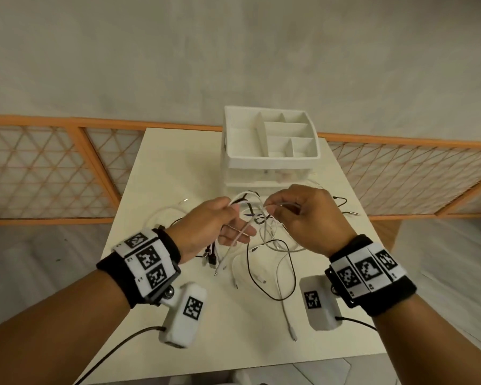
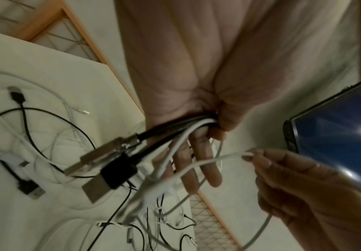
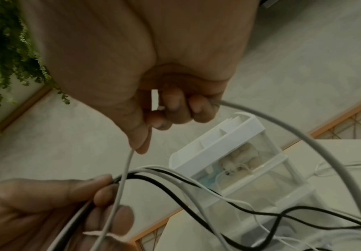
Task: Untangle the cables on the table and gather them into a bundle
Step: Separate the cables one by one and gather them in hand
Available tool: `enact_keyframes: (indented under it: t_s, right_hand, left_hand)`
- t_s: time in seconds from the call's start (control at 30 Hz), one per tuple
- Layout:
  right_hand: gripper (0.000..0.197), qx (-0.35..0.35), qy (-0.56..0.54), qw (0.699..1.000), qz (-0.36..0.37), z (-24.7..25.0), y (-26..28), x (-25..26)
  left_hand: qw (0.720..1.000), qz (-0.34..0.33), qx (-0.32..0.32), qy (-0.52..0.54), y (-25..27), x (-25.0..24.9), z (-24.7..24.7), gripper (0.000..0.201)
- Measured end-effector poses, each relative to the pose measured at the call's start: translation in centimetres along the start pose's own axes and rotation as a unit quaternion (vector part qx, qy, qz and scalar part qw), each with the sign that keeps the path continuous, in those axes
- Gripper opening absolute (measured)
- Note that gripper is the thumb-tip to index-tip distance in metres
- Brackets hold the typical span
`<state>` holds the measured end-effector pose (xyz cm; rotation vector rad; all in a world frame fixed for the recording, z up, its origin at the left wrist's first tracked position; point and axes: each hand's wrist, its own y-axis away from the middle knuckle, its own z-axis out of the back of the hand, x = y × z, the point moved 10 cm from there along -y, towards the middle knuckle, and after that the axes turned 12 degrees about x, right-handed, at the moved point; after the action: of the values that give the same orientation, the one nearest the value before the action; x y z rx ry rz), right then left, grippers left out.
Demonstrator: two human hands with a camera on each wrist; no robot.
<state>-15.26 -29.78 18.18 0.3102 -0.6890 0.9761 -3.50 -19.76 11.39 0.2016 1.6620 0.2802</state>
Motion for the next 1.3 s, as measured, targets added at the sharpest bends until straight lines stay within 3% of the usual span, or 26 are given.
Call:
enact_keyframes:
  t_s: [0.13,0.3,0.37,0.43,0.5,0.6,0.67,0.77,0.87,0.93,0.97,1.03,1.1,1.2,1.3]
  right_hand:
    - [0.008,-0.043,0.040,0.998,0.031,0.9,-0.3,1.0]
    - [0.002,-0.058,-0.011,0.998,0.027,0.6,0.2,-0.2]
    - [0.018,-0.066,0.032,0.996,-0.053,0.1,0.3,-4.7]
    - [0.028,0.005,0.102,0.976,-0.195,-2.0,1.2,-11.2]
    - [0.020,0.084,0.104,0.938,-0.320,-5.5,3.9,-17.8]
    - [0.014,0.069,-0.050,0.912,-0.401,-9.1,6.8,-22.4]
    - [0.025,0.022,-0.096,0.930,-0.355,-8.1,4.7,-21.0]
    - [0.028,-0.100,-0.134,0.973,-0.161,0.4,-0.4,-11.0]
    - [0.020,-0.249,-0.188,0.948,0.059,12.0,-1.5,0.9]
    - [0.013,-0.283,-0.209,0.926,0.135,15.8,-0.6,4.4]
    - [0.011,-0.280,-0.210,0.927,0.132,15.9,-0.6,4.2]
    - [0.009,-0.249,-0.208,0.944,0.057,13.7,-1.2,0.8]
    - [0.012,-0.217,-0.195,0.954,-0.069,9.9,-1.3,-5.1]
    - [0.027,-0.226,-0.220,0.921,-0.227,6.0,1.2,-13.7]
    - [0.034,-0.232,-0.239,0.891,-0.308,4.8,3.5,-17.4]
  left_hand:
    - [1.000,0.008,-0.018,0.012,-0.2,0.8,-0.1,0.023]
    - [0.993,-0.030,-0.110,0.012,0.2,-0.4,2.9,0.023]
    - [0.986,-0.084,-0.142,0.032,1.2,-2.6,4.8,0.021]
    - [0.976,-0.146,-0.144,0.074,2.3,-5.1,6.3,0.017]
    - [0.971,-0.179,-0.142,0.075,3.1,-6.6,7.2,0.010]
    - [0.976,-0.109,-0.174,-0.072,2.9,-5.0,7.1,0.010]
    - [0.973,-0.037,-0.181,-0.141,2.1,-2.1,6.9,0.006]
    - [0.972,0.050,-0.203,-0.104,1.1,2.5,7.8,0.028]
    - [0.969,0.076,-0.233,-0.041,0.8,4.6,8.7,0.031]
    - [0.966,0.070,-0.248,-0.015,0.8,4.9,9.1,0.029]
    - [0.964,0.065,-0.256,0.004,0.9,4.7,9.3,0.026]
    - [0.957,0.051,-0.275,0.070,1.3,4.5,10.0,0.020]
    - [0.946,0.032,-0.287,0.148,1.8,4.6,11.0,0.020]
    - [0.937,0.012,-0.298,0.184,2.5,4.4,12.5,0.022]
    - [0.943,0.019,-0.293,0.157,2.6,4.1,12.9,0.022]
